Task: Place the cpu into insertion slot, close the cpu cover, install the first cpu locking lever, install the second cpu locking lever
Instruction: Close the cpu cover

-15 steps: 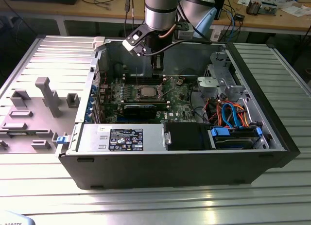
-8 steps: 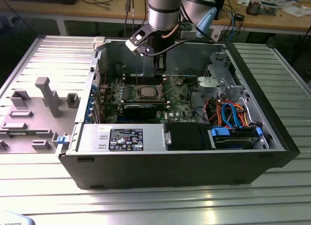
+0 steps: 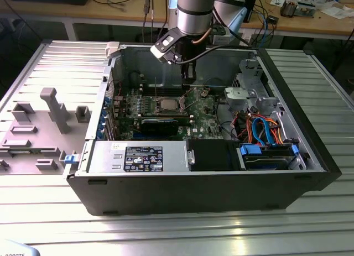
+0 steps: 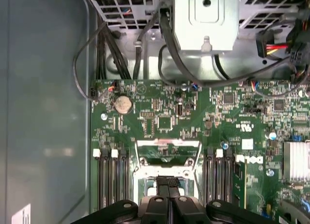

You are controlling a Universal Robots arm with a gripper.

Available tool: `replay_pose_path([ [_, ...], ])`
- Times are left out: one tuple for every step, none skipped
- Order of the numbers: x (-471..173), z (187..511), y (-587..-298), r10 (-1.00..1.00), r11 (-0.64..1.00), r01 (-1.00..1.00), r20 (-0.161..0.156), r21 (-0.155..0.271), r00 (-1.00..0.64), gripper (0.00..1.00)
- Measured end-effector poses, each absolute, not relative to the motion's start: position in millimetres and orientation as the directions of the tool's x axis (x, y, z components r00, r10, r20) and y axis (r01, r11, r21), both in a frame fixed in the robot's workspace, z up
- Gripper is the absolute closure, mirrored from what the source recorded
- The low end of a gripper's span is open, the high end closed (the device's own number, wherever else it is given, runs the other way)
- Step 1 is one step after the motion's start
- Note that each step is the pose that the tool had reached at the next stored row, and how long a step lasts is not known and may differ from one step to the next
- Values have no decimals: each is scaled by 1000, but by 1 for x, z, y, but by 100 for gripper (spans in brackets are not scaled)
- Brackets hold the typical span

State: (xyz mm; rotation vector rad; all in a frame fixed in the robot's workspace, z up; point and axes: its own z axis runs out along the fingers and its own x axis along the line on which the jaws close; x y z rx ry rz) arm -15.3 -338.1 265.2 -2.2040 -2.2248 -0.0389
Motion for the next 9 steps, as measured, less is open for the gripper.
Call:
replay_pose_path([
  [-13,265,-338,1000,9,1000,24,11,-9,89],
  [-10,265,-338,1000,9,1000,24,11,-9,89],
  [-6,265,-338,1000,9,1000,24,11,-10,89],
  [-3,265,-338,1000,9,1000,24,11,-9,89],
  [-1,265,-338,1000,9,1000,24,11,-9,89],
  [1,265,-338,1000,9,1000,24,11,-9,89],
  [3,265,-338,1000,9,1000,24,11,-9,89],
  [5,265,-338,1000,9,1000,24,11,-10,89],
  [7,265,-338,1000,9,1000,24,11,-10,89],
])
